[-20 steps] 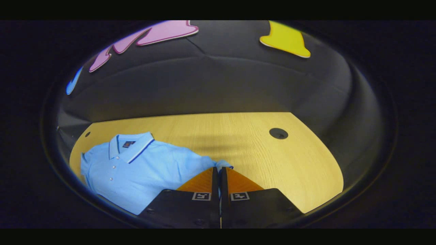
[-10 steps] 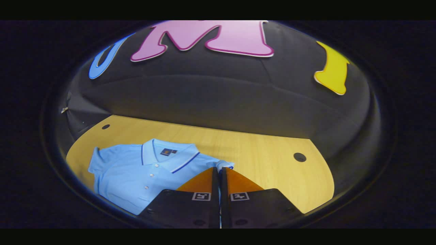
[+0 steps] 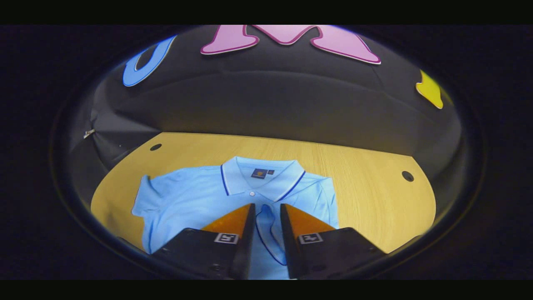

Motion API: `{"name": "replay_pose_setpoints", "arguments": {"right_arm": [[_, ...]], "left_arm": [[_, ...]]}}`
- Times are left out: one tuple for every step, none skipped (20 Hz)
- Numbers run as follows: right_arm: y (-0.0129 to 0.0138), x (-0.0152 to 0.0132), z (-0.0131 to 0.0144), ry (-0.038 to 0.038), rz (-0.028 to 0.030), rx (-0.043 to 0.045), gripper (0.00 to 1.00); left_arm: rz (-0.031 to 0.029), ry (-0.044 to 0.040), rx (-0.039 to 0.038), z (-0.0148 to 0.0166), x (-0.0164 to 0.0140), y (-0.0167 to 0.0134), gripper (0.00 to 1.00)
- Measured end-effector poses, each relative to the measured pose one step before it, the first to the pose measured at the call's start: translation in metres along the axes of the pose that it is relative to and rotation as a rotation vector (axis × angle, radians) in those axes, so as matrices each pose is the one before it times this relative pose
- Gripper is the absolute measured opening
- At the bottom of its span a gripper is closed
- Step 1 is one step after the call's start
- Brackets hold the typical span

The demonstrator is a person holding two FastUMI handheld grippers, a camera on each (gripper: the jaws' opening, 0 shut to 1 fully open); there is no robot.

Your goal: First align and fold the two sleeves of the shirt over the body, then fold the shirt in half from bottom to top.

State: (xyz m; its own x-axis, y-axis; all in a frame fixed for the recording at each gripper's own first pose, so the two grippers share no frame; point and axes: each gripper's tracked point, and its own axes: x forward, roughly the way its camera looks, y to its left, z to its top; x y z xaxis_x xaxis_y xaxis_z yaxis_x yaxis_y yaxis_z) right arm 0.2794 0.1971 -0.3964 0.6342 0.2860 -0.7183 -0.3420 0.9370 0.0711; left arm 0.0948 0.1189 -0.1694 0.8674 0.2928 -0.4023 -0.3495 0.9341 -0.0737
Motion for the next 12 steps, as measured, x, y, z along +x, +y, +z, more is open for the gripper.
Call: {"name": "replay_pose_setpoints", "arguments": {"right_arm": [[0.0022,-0.00394,0.00038,-0.00487,-0.0005,0.00155,0.49],[0.00091,-0.00776,0.00018,-0.00811,-0.00089,0.00178,0.53],[0.00081,-0.00689,0.00172,-0.01079,0.00272,0.00523,0.72],[-0.00331,-0.00861,0.00262,-0.01297,-0.00818,-0.00361,0.91],[-0.00532,-0.00646,0.00104,-0.01261,-0.01431,-0.01363,1.0],[-0.00683,-0.01089,0.0035,-0.01553,-0.01591,-0.01549,0.99],[-0.00636,-0.0097,0.00304,-0.0182,-0.01043,-0.00985,0.98],[-0.00574,-0.01084,0.00302,-0.01785,-0.00713,-0.00422,0.98],[-0.00713,-0.00911,0.00406,-0.01802,-0.00405,0.00228,0.98],[-0.00605,-0.00903,0.00066,-0.00654,0.00254,0.0017,0.98],[-0.00872,-0.01018,-0.00127,0.00419,-0.00439,-0.00043,0.98],[-0.00977,-0.00981,0.00022,-0.0022,-0.00516,-0.00165,0.98]], "left_arm": [[-0.00539,0.00355,-0.00459,-0.00386,0.0088,0.00041,0.98],[-0.00849,0.0019,-0.00407,-0.00105,0.0098,-0.00039,0.98],[-0.00893,-0.00208,-0.00339,-0.0008,0.01113,-0.00106,0.98],[-0.00777,-0.00242,-0.00156,-0.0001,0.01134,-0.00038,0.98],[-0.00737,0.0005,-0.00053,-0.00282,0.01286,-0.00008,0.98],[-0.00605,0.00332,0.00228,-0.00205,0.01349,-0.00076,0.98],[-0.00842,0.00509,0.00336,-0.00326,0.01411,-0.00087,0.98],[-0.01434,0.00651,0.00221,-0.00202,0.01362,-0.00223,0.98],[-0.01496,0.00844,0.00085,-0.00391,0.01607,-0.00457,0.98],[-0.02523,0.01488,-0.00199,-0.00349,0.01567,-0.00676,0.98],[-0.01514,0.01555,0.00631,-0.00433,0.01565,-0.00594,0.98],[-0.00365,0.00558,0.01555,-0.00093,0.01517,-0.00246,0.98]]}}
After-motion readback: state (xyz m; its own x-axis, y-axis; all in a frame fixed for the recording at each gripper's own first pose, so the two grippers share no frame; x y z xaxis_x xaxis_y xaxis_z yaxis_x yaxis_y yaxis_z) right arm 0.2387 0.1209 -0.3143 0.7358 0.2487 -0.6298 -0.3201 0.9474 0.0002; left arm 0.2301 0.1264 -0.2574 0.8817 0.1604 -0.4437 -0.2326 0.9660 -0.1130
